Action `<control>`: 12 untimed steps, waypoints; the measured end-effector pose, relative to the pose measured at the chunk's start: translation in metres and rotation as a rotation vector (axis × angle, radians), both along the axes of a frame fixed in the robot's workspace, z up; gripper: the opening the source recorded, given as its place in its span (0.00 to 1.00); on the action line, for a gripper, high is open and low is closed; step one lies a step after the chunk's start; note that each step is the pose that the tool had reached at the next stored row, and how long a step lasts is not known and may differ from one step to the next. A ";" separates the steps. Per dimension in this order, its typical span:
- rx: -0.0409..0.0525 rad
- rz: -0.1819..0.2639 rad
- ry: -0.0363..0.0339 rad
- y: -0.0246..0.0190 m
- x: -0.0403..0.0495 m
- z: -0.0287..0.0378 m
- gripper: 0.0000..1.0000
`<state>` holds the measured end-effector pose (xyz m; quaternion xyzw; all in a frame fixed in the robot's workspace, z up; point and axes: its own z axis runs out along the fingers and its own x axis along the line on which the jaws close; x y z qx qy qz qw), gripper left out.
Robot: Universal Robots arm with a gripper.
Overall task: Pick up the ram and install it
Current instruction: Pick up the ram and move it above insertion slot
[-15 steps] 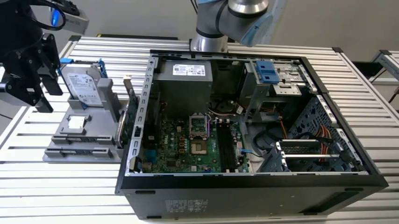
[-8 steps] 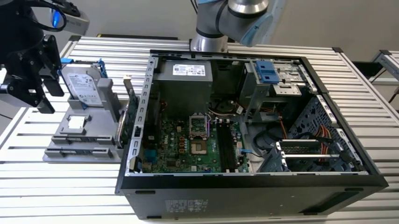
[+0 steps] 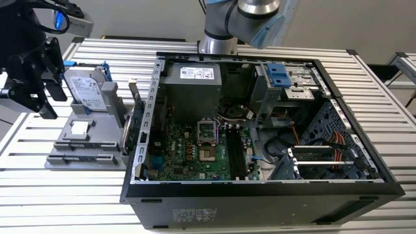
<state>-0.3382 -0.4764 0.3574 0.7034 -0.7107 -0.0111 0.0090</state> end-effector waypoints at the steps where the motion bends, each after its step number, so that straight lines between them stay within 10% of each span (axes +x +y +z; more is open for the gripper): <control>1: 0.0000 0.000 0.0000 0.0000 0.0000 -0.0001 1.00; 12: 0.0001 0.000 0.0000 0.0001 -0.0001 -0.0015 1.00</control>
